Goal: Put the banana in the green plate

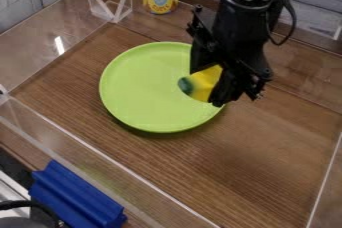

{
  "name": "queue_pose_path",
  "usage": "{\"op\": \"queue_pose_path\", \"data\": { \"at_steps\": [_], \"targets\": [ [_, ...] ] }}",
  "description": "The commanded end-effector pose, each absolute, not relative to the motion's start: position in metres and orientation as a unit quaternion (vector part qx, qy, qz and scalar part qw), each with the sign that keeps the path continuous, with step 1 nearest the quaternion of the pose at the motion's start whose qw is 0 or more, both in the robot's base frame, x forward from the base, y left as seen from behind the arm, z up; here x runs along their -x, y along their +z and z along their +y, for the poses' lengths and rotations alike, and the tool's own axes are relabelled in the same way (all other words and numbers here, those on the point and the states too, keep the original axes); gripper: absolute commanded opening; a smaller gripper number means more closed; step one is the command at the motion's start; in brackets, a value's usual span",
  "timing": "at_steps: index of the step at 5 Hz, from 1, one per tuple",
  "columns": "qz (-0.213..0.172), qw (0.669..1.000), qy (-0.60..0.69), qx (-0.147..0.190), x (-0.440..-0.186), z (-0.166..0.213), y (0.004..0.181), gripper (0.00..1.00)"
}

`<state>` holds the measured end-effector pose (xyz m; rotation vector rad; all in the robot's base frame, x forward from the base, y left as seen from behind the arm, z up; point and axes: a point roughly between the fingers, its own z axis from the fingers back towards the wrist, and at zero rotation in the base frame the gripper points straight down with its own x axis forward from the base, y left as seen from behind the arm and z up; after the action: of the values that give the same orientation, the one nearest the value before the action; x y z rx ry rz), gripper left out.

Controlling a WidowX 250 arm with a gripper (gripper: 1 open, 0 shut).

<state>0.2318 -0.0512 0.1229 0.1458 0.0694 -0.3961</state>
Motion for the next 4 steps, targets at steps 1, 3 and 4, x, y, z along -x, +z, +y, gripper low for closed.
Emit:
{"op": "queue_pose_path", "data": {
  "at_steps": [1,3,4],
  "targets": [
    [0.008,0.98,-0.189,-0.07,-0.234,-0.046,0.138,0.0],
    [-0.001,0.982,-0.173,-0.07,-0.236,-0.026,0.145,0.0],
    [-0.013,0.986,-0.15,-0.072,-0.242,-0.016,0.145,0.0]
  ]
}}
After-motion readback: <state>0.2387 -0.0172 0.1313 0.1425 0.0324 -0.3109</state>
